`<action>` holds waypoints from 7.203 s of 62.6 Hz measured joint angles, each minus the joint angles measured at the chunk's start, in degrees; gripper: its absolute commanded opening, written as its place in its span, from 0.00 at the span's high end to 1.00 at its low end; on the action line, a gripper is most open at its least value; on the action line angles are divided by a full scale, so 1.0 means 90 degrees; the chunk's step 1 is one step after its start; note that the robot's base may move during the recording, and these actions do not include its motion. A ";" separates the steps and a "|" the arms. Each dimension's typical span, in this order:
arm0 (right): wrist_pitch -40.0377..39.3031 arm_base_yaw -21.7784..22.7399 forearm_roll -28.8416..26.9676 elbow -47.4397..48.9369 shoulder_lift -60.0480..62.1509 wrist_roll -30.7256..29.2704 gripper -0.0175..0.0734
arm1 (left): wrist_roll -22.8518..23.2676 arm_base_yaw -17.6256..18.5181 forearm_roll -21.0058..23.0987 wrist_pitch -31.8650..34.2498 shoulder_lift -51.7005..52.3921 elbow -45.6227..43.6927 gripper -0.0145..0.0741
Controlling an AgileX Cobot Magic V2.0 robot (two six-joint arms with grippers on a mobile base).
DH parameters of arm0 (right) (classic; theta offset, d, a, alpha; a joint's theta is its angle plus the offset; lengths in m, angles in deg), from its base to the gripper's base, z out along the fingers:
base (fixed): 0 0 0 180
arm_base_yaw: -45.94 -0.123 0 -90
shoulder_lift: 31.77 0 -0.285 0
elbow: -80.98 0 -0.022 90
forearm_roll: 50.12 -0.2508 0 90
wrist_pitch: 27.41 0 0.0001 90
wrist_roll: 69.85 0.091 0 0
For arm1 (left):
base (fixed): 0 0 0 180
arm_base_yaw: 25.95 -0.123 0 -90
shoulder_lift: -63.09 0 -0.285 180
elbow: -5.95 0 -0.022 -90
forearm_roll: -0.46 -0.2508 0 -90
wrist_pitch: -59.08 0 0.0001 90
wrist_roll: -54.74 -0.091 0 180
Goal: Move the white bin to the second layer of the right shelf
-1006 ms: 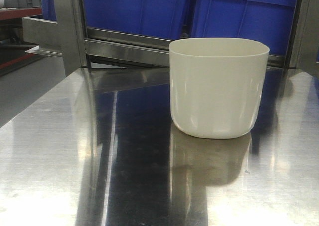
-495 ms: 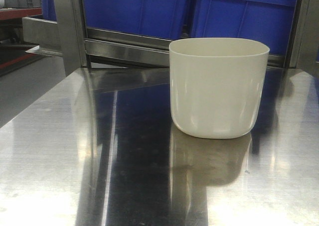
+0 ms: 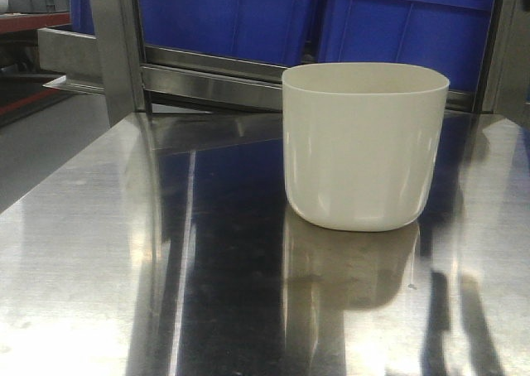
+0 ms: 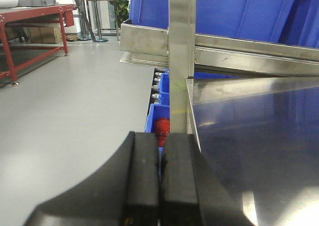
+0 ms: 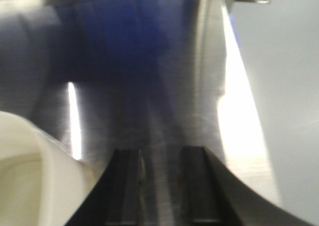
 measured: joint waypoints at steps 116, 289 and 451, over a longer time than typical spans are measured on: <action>0.1061 -0.0406 -0.1484 0.1356 -0.2120 -0.0797 0.47 | 0.0000 0.0000 0.0000 0.0000 0.0000 0.0000 0.74; -0.1118 0.2248 -0.3225 -0.3757 0.5302 -0.4814 0.76 | 0.0000 0.0000 0.0000 0.0000 0.0000 0.0000 0.74; -0.1166 0.2248 -0.3225 -0.3757 0.5314 -0.4936 0.76 | 0.0000 0.0000 0.0000 0.0000 0.0000 0.0000 0.74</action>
